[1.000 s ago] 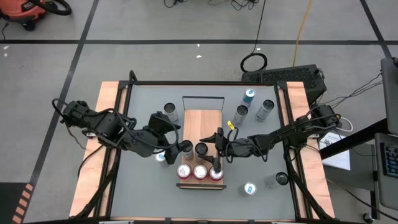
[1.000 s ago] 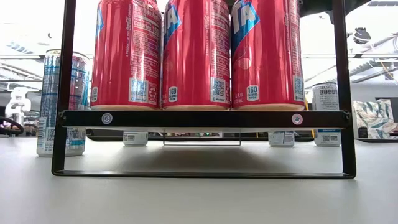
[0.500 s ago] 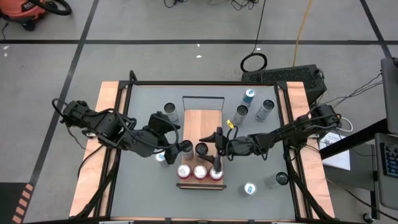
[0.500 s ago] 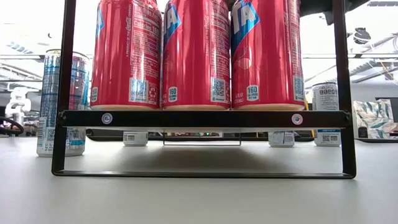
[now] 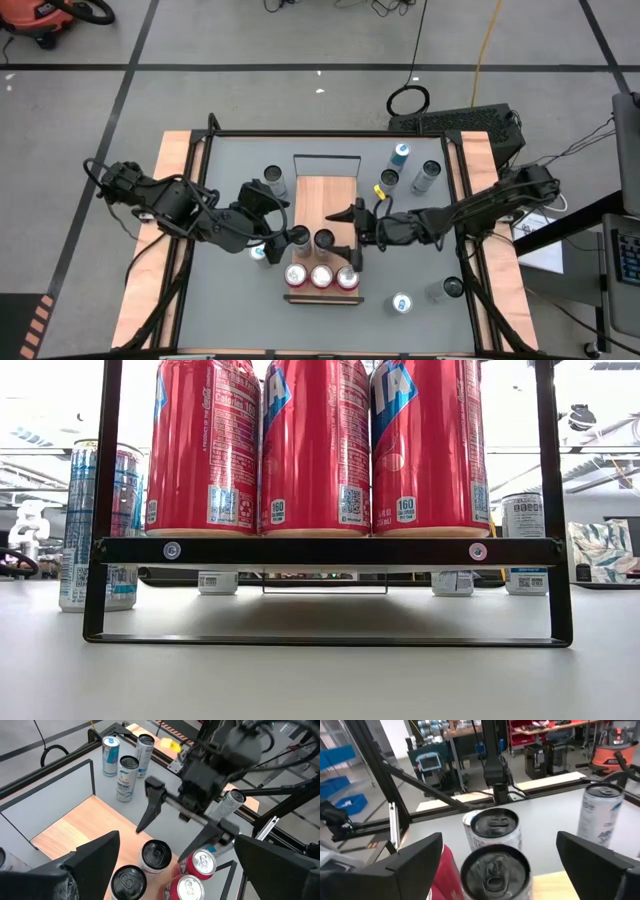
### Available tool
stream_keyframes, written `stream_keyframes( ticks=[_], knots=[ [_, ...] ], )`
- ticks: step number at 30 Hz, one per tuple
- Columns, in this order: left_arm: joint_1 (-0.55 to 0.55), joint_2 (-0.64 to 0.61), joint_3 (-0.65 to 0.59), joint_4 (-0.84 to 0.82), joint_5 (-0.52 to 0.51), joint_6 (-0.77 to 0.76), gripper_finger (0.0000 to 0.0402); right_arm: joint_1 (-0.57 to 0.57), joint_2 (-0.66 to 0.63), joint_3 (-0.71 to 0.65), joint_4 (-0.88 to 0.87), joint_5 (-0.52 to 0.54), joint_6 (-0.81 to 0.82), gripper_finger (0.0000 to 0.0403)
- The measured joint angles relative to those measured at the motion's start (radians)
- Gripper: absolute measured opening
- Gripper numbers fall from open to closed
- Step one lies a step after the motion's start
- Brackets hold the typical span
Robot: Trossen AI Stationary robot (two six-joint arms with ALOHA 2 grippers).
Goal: Sort soda cans
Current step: Put the white pink soda can on the shelf and align it with the other white pink soda cans
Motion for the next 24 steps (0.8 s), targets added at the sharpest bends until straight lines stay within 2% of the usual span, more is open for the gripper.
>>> stream_keyframes(
  ticks=[5,11,16,20,24],
  knots=[
    [0.000,0.000,0.000,-0.009,0.000,0.000,0.0397,0.000,-0.102,0.066,-0.284,0.000,0.031,0.0366],
    [0.000,0.000,0.000,-0.040,0.000,-0.001,0.0397,0.019,-0.203,0.226,-0.706,-0.003,0.112,0.0366],
    [0.000,0.000,0.000,-0.062,0.002,-0.028,0.0397,0.057,-0.221,0.440,-1.122,-0.016,0.284,0.0362],
    [0.000,0.000,0.000,-0.067,0.003,-0.028,0.0397,0.102,-0.221,0.576,-1.354,-0.045,0.423,0.0354],
    [0.000,0.000,0.000,-0.081,0.018,-0.029,0.0397,0.156,-0.221,0.657,-1.526,-0.160,0.572,0.0353]
  ],
)
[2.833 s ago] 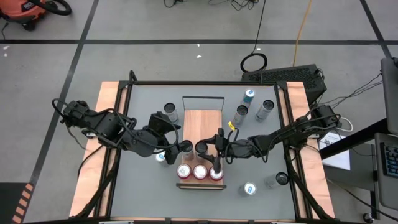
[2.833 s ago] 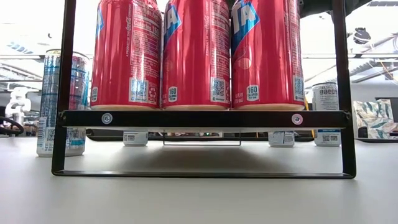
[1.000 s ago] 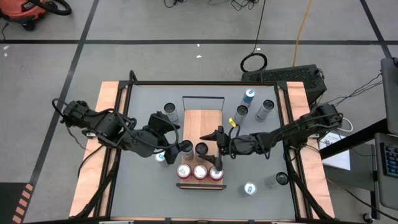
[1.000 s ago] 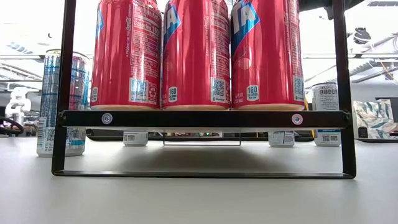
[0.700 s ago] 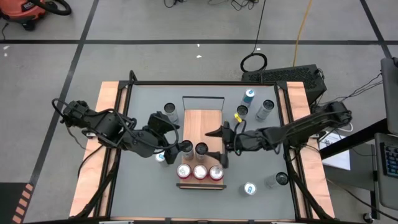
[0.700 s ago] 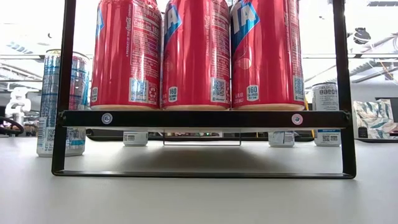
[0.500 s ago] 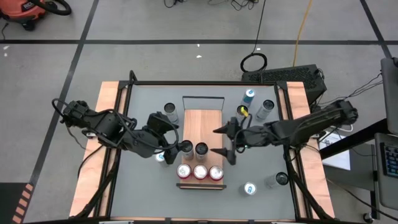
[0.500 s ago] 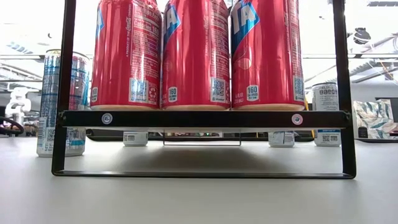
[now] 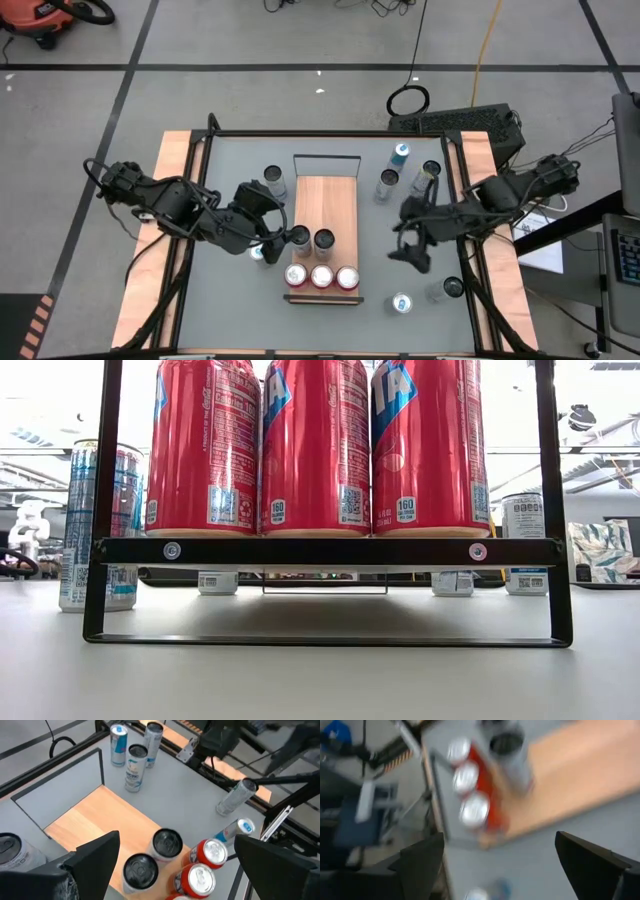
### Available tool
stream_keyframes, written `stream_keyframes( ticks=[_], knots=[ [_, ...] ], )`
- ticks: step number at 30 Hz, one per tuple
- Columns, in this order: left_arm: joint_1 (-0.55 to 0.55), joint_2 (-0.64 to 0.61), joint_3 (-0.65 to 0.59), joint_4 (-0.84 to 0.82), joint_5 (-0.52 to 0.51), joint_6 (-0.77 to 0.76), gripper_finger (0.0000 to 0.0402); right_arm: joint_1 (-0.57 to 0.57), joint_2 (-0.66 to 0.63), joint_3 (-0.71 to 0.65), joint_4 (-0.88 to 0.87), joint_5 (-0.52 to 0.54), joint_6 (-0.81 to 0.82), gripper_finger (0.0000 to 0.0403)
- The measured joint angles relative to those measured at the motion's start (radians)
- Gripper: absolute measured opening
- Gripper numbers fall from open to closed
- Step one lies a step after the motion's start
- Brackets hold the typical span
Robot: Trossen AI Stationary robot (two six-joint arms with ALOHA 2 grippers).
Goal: Sort soda cans
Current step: Put the white pink soda can on the shelf and align it with the other white pink soda cans
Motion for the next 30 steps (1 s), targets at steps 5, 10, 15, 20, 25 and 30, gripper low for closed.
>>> stream_keyframes(
  ticks=[5,10,15,20,25,30],
  knots=[
    [-0.005,0.000,0.000,-0.010,0.038,0.000,0.0397,0.090,0.002,0.010,-0.121,-0.154,0.167,0.0353],
    [-0.022,0.000,0.000,-0.024,0.038,-0.003,0.0397,0.189,0.008,0.010,-0.226,-0.216,0.280,0.0353],
    [-0.040,0.000,0.000,-0.024,0.036,-0.027,0.0397,0.272,0.008,0.010,-0.297,-0.212,0.329,0.0353],
    [-0.056,0.000,0.000,-0.024,0.034,-0.039,0.0397,0.348,0.027,0.008,-0.385,-0.210,0.352,0.0352],
    [-0.077,0.000,0.000,-0.024,0.026,-0.053,0.0397,0.397,0.052,0.008,-0.401,-0.202,0.327,0.0352],
    [-0.094,0.000,0.000,-0.024,0.000,-0.068,0.0397,0.459,0.056,0.008,-0.406,-0.105,0.290,0.0359]
  ],
)
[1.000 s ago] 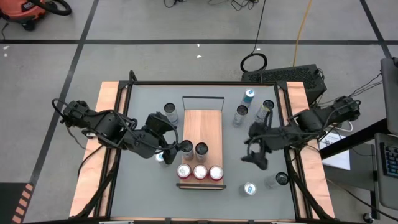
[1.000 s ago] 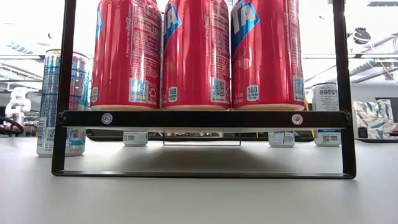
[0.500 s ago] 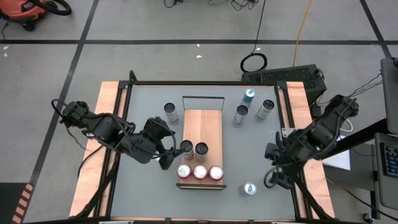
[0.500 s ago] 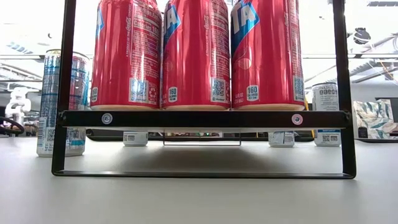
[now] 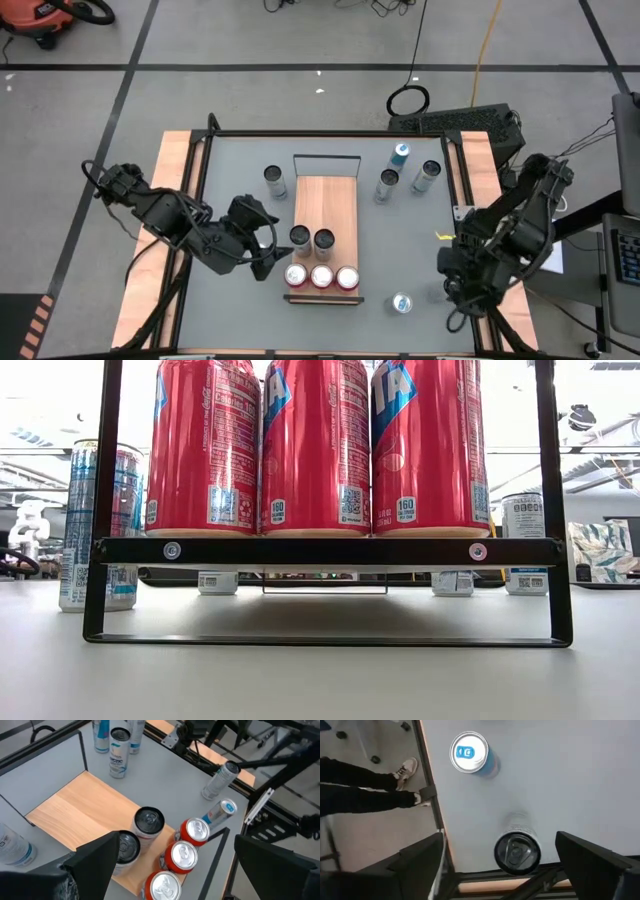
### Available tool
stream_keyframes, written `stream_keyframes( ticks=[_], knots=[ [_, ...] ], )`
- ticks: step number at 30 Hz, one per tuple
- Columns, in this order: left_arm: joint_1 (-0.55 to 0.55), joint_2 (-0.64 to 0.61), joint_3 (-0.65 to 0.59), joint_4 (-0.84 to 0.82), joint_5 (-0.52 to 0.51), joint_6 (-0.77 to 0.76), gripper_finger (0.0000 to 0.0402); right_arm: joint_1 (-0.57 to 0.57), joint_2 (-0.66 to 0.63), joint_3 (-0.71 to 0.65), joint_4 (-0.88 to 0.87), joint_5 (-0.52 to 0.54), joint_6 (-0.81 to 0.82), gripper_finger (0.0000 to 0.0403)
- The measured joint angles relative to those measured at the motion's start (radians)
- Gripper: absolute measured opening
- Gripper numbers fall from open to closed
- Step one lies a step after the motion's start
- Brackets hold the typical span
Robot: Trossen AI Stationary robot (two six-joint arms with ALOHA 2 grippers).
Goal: Sort soda cans
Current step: Put the white pink soda can on the shelf and align it with the other white pink soda cans
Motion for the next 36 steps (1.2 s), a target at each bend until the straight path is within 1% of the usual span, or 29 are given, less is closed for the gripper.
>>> stream_keyframes(
  ticks=[2,8,12,22,27,31,36],
  knots=[
    [-0.004,0.000,0.000,0.000,-0.017,-0.008,0.0397,0.026,-0.001,0.000,-0.011,0.028,0.005,0.0368],
    [-0.007,0.000,0.000,0.000,-0.034,-0.009,0.0397,0.078,-0.003,-0.019,-0.041,0.051,0.034,0.0391],
    [-0.006,0.000,0.000,0.000,-0.052,-0.009,0.0397,0.093,-0.018,-0.089,-0.026,0.052,0.038,0.0393],
    [-0.006,0.000,0.000,0.000,-0.053,-0.009,0.0397,0.093,-0.058,-0.320,0.152,0.050,0.050,0.0393],
    [-0.006,0.000,0.000,0.000,-0.053,-0.009,0.0397,0.093,-0.073,-0.419,0.236,-0.009,0.107,0.0393],
    [-0.006,0.000,0.000,0.000,-0.053,-0.009,0.0397,0.093,-0.075,-0.478,0.299,-0.054,0.116,0.0393],
    [-0.006,0.000,0.000,0.000,-0.053,-0.009,0.0397,0.093,-0.075,-0.513,0.332,-0.056,0.147,0.0391]
  ],
)
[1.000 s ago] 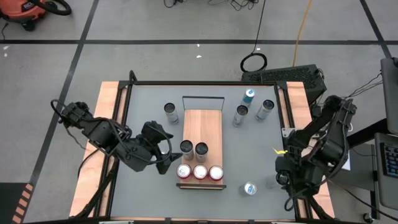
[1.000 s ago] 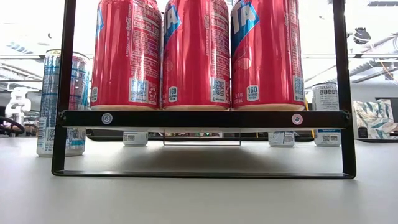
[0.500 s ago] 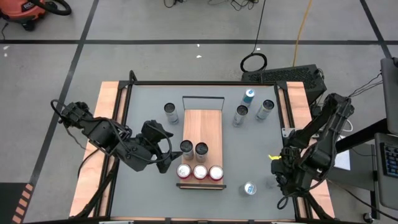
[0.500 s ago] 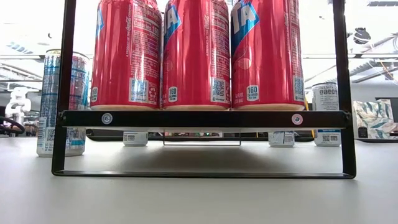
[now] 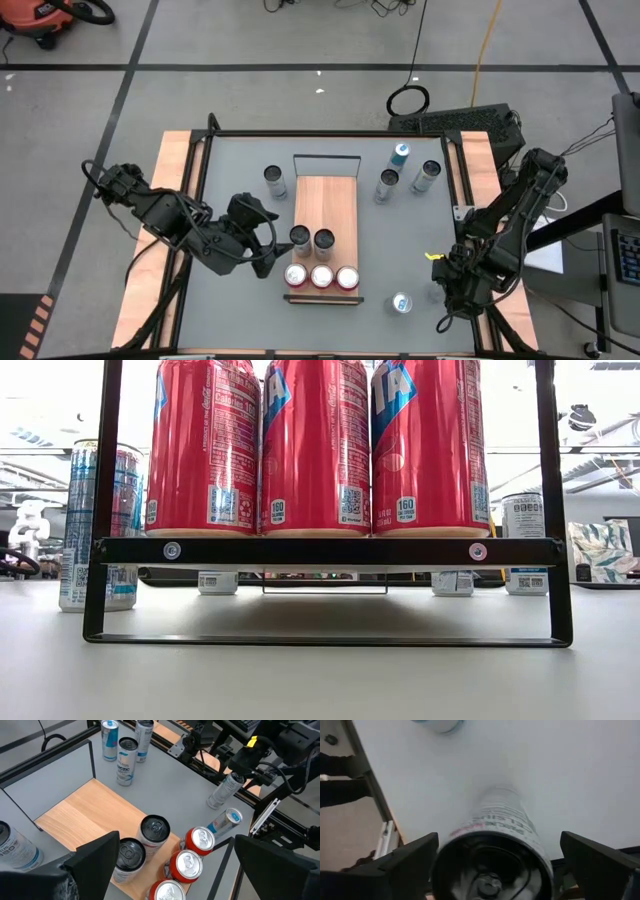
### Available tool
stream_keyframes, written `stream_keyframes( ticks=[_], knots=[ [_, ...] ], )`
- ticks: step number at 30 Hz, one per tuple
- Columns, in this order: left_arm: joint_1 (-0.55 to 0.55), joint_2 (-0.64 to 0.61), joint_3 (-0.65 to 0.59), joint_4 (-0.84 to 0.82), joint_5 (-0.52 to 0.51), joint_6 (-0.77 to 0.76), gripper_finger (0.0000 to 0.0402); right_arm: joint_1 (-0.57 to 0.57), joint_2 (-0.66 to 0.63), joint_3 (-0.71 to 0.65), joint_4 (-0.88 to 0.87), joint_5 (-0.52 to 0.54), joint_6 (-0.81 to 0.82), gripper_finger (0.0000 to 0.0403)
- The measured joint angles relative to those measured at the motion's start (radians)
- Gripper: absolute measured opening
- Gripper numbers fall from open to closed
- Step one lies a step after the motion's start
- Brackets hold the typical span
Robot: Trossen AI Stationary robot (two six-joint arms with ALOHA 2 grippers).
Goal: Sort soda cans
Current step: Put the white pink soda can on the shelf and align it with the other white pink soda cans
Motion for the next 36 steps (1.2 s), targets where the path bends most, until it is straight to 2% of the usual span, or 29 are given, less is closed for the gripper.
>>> stream_keyframes(
  ticks=[4,12,17,27,36],
  knots=[
    [0.000,0.000,0.000,-0.002,0.000,0.000,0.0397,0.000,0.000,0.000,0.005,-0.003,0.005,0.0371],
    [0.001,0.000,0.000,-0.004,0.000,0.000,0.0397,0.000,0.000,0.000,0.014,-0.052,0.044,0.0275],
    [0.002,0.000,0.000,-0.004,-0.006,0.001,0.0397,0.000,-0.001,0.001,0.056,-0.051,0.086,0.0234],
    [0.016,0.015,0.000,-0.004,-0.021,0.004,0.0397,0.000,-0.001,0.006,0.065,-0.050,0.161,0.0230],
    [0.019,0.065,0.000,0.015,-0.019,0.007,0.0397,-0.025,0.000,0.150,0.041,-0.053,0.155,0.0229]
  ],
)
